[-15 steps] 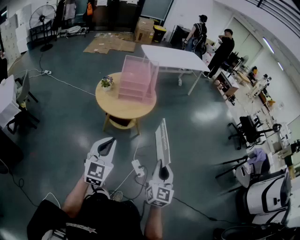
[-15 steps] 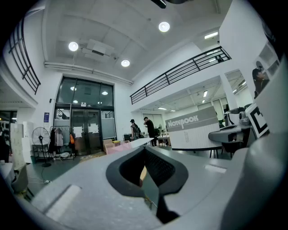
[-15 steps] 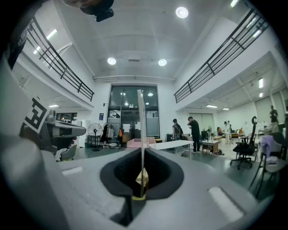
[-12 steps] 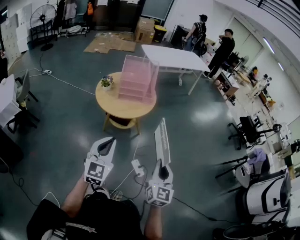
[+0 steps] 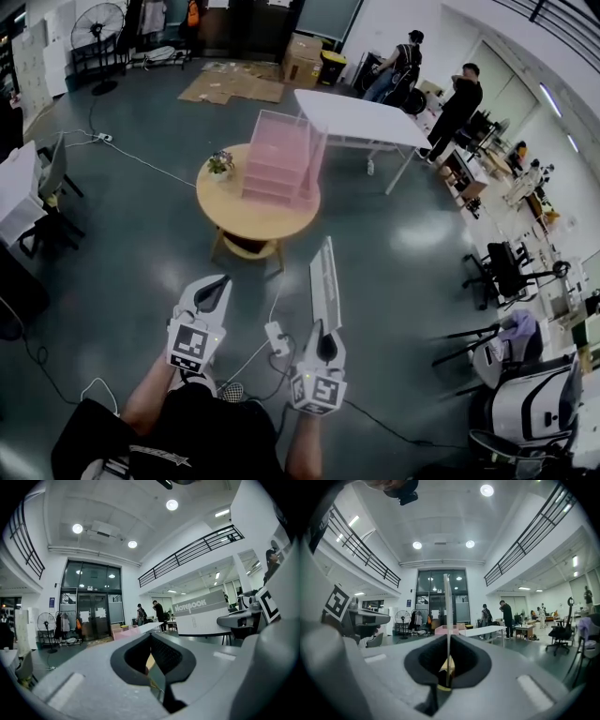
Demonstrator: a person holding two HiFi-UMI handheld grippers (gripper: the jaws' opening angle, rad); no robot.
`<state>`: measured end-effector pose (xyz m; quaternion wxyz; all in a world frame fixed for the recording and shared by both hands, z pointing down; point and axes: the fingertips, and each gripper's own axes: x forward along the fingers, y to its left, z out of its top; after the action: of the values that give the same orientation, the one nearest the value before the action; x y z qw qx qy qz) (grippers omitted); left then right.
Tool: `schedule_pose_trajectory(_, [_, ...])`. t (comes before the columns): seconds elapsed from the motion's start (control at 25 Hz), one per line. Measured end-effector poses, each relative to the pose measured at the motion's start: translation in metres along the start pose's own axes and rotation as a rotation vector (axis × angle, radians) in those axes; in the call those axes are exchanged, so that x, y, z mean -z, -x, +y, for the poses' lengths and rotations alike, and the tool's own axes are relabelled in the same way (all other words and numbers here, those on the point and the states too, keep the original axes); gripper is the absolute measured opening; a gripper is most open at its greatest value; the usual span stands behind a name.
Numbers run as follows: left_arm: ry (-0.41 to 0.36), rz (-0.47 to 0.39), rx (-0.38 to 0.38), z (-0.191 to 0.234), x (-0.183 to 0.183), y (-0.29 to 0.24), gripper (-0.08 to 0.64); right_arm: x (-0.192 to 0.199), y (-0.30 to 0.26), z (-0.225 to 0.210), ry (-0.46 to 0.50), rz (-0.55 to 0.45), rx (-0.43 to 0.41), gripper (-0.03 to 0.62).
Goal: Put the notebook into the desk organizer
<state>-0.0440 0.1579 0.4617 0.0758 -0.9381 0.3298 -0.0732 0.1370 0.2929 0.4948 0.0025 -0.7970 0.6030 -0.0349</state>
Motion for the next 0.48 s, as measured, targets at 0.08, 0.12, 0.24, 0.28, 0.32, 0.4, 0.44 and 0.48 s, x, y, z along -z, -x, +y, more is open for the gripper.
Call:
schedule_pose_trajectory(0.08, [0.001, 0.006, -0.004, 0.004, 0.000, -0.007, 0.011, -0.001, -0.009, -0.001, -0.001, 0.004, -0.008, 0.014])
schedule_pose_trajectory(0.12, [0.001, 0.008, -0.005, 0.006, 0.000, -0.012, 0.011, -0.001, -0.015, -0.001, -0.001, 0.005, -0.011, 0.014])
schedule_pose_trajectory(0.24, [0.001, 0.010, -0.007, 0.016, 0.001, -0.030, 0.011, -0.003, -0.036, -0.003, 0.001, 0.004, -0.014, 0.014])
schedule_pose_trajectory(0.28, [0.002, 0.010, -0.005, 0.019, 0.002, -0.037, 0.011, -0.002, -0.044, -0.005, 0.000, 0.003, -0.013, 0.014])
schedule_pose_trajectory(0.32, [0.002, 0.011, -0.003, 0.022, 0.003, -0.044, 0.011, -0.002, -0.052, -0.006, 0.000, 0.002, -0.011, 0.014])
schedule_pose_trajectory(0.4, [0.002, 0.014, -0.001, 0.031, 0.006, -0.059, 0.011, -0.002, -0.069, -0.007, 0.000, 0.000, -0.009, 0.014])
schedule_pose_trajectory(0.44, [0.003, 0.016, 0.000, 0.036, 0.008, -0.067, 0.011, -0.003, -0.079, -0.007, 0.000, -0.001, -0.010, 0.014])
schedule_pose_trajectory(0.48, [0.004, 0.018, 0.001, 0.042, 0.009, -0.076, 0.011, -0.003, -0.089, -0.007, 0.001, -0.002, -0.010, 0.014])
